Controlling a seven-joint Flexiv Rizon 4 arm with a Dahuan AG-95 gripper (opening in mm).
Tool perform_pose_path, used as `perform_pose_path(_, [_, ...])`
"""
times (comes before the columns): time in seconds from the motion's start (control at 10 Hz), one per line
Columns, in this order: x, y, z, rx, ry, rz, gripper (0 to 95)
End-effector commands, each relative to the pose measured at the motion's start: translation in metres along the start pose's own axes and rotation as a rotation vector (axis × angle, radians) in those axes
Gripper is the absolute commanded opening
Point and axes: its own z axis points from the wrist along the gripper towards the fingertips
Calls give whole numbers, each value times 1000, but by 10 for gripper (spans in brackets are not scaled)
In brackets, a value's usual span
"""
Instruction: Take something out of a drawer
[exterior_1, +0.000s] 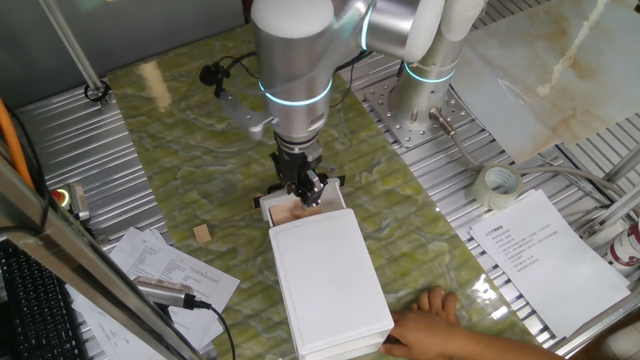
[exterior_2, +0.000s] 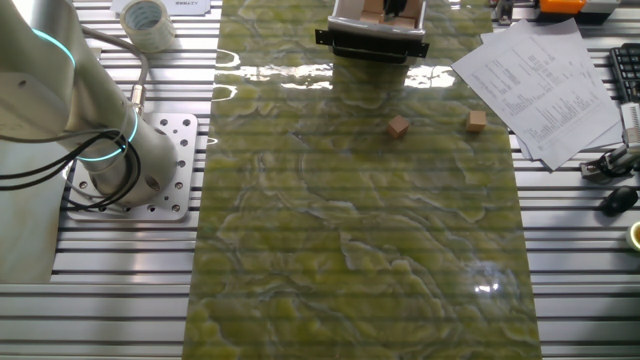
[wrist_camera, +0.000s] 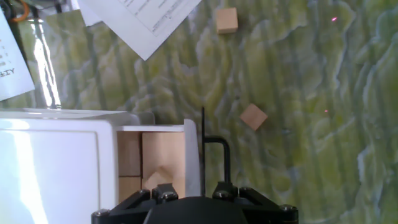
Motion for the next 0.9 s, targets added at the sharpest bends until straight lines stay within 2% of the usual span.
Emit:
perform_pose_path(0.1, [-4,4,5,3,-32,-125,380])
perform_pose_path(0.2, [-6,5,8,6,-47,-167,380])
perform_pose_path(0.4, [-7,4,10,13,-58,-245,380])
perform_pose_path(0.5, [-7,3,11,22,-68,-315,380])
perform_pose_path(0.9, [-8,-4,20,34,-96,-440,380])
